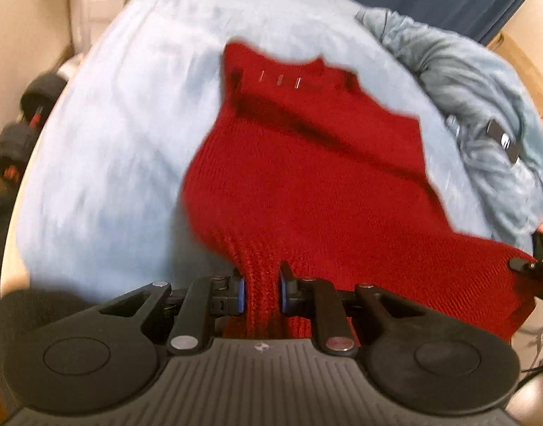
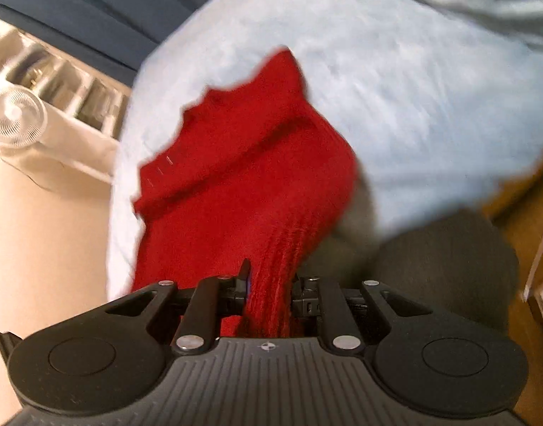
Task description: Fold small clothes
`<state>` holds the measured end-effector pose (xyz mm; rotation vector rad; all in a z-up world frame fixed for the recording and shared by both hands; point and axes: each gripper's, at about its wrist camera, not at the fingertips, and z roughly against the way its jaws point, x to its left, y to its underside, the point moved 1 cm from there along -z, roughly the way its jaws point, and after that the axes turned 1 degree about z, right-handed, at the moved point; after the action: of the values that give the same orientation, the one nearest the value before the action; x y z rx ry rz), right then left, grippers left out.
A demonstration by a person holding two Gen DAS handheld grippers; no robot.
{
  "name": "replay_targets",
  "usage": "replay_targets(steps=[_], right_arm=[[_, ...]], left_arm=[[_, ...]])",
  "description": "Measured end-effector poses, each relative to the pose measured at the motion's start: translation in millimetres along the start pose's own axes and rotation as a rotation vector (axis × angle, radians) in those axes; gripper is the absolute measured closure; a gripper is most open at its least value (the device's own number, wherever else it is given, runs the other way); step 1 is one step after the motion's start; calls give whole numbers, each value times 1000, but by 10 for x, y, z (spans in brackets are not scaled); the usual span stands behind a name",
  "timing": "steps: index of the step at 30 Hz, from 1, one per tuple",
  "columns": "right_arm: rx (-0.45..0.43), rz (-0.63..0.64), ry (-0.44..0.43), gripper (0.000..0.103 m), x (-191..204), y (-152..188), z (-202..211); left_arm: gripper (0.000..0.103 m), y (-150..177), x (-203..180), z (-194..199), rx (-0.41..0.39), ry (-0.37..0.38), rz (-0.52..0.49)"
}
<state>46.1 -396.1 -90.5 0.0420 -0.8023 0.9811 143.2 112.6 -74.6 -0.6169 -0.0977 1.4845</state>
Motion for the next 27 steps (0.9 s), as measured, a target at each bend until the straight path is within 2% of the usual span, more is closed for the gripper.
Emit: replay_targets(steps=[3,5,7,8,9,10,11,12,13,14,16,17,18,20,23,26,27], right_arm=[[-23,2,-24,86,256,-633,-107],[-40,-2,-19,86,430,-1121,-302],[-60,-58,5,82,538,-1641,-605],[-75,-96,19,73,558,-1894,-790],[-106,-124,35,54,564,-2123,-962],[-153,-141,54,42,537,-2323,-1112],[-200,-162,71,27,491,-2453,-1224],[-243,-172,75,25,426,-2528,-1286],[-277,-180,80,25,339,-2534,-1331],[-293,-189,86,25,236,-2486,-1364],[-267,-143,79,25,49,-2345,-1487],[-256,-82,130,25,-114,-2174,-1621],[-256,-82,130,25,-114,-2174,-1621],[-245,-68,213,24,-276,-2039,-1891],[-238,-79,227,25,-302,-2047,-2043],[-250,-68,220,25,-303,-2109,-2219],[-241,-61,212,37,-301,-2123,-2276]], left_arm=[[84,-723,-58,-100,-36,8,6],[83,-1350,-99,-299,-69,-13,11],[73,-1968,-42,-579,-100,-37,87],[59,-2226,9,-718,-113,-54,126],[30,-2489,74,-859,-137,-88,170],[14,-2663,119,-926,-175,-136,191],[0,-2802,171,-981,-230,-205,209],[0,-2872,223,-1012,-281,-257,232],[0,-2893,282,-1049,-295,-256,232],[0,-2879,340,-1117,-284,-222,219],[0,-2762,433,-1298,-247,-185,186],[0,-2654,469,-1419,-223,-189,166],[0,-2548,490,-1554,-192,-199,144],[0,-2399,502,-1769,-140,-216,114],[0,-2307,355,-1987,-98,-244,27],[1,-2352,140,-2082,-123,-288,-108],[17,-2367,89,-2099,-144,-296,-143]])
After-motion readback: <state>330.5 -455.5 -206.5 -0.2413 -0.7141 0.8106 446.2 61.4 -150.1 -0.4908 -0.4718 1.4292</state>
